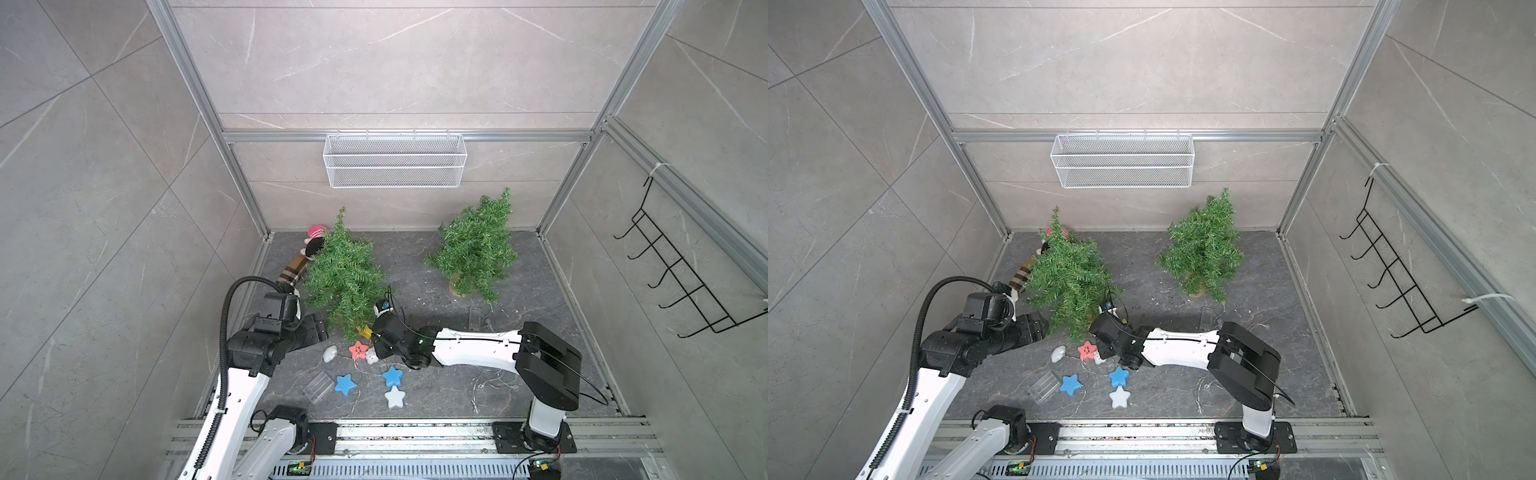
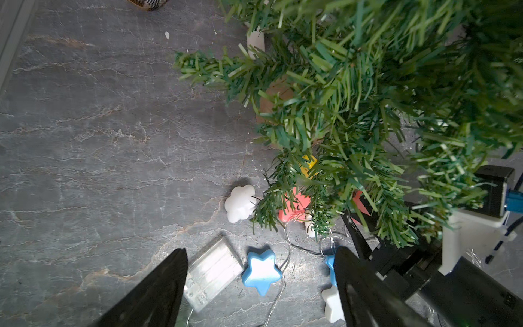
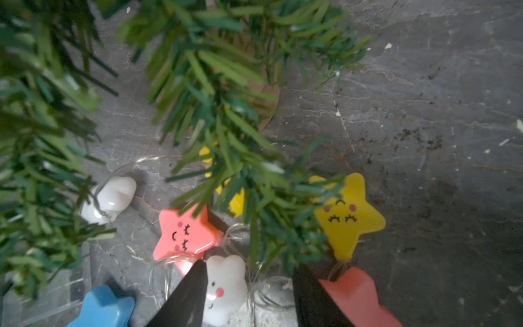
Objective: Wrap string light around the christmas tree
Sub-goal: Adjust the light string at the center of the board.
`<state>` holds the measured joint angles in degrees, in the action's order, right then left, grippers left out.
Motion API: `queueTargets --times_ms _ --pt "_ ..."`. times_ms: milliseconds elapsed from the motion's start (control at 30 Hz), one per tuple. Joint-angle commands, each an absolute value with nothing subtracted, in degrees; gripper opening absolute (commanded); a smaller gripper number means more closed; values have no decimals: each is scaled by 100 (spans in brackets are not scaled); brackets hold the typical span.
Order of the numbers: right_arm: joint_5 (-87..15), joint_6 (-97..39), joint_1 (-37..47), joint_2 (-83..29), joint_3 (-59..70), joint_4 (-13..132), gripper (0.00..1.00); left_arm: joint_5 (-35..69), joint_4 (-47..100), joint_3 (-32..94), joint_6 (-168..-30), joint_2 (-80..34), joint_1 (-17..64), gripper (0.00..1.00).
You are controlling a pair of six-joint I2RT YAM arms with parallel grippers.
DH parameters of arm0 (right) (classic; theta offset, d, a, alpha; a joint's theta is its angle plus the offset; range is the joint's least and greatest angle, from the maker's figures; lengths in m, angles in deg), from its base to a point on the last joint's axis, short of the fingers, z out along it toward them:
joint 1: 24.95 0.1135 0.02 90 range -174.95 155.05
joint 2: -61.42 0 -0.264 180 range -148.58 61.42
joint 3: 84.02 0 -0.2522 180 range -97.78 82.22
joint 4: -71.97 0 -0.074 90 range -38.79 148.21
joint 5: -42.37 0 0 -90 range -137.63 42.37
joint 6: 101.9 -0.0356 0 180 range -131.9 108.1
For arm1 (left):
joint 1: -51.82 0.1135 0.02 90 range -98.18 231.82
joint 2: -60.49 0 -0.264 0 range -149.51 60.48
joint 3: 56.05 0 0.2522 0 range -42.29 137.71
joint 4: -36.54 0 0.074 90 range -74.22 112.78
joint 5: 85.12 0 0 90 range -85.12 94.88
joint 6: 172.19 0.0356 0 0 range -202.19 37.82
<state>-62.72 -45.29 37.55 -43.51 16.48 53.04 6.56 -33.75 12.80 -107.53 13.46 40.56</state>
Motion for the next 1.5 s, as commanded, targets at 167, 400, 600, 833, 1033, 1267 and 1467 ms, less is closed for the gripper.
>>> queueTargets --times_ms 167,400,600,833,1033,1267,1467 --pt "-6266 -4300 3659 -4399 1632 5122 51 1000 -2831 902 -11115 1366 4058 75" --pt "-5391 -4202 3997 -3577 2122 3742 57 893 -2541 211 -11802 1547 4012 72" --pt "-5483 -3894 4912 -3633 1800 2630 59 464 -2367 -58 -12058 1745 3973 73" --pt "-5960 -3449 5286 -4751 828 2224 59 402 -2152 -24 -11988 1496 3971 73" --pt "-6728 -3311 5109 -4667 1306 1849 58 279 -2102 -6 -11900 1459 3985 74" --pt "-7153 -3669 4424 -4096 2165 1403 55 268 -2009 11 -11840 1320 3987 75" --pt "-6852 -3983 4518 -3538 2138 1070 57 130 -2082 74 -11717 1300 3992 76"
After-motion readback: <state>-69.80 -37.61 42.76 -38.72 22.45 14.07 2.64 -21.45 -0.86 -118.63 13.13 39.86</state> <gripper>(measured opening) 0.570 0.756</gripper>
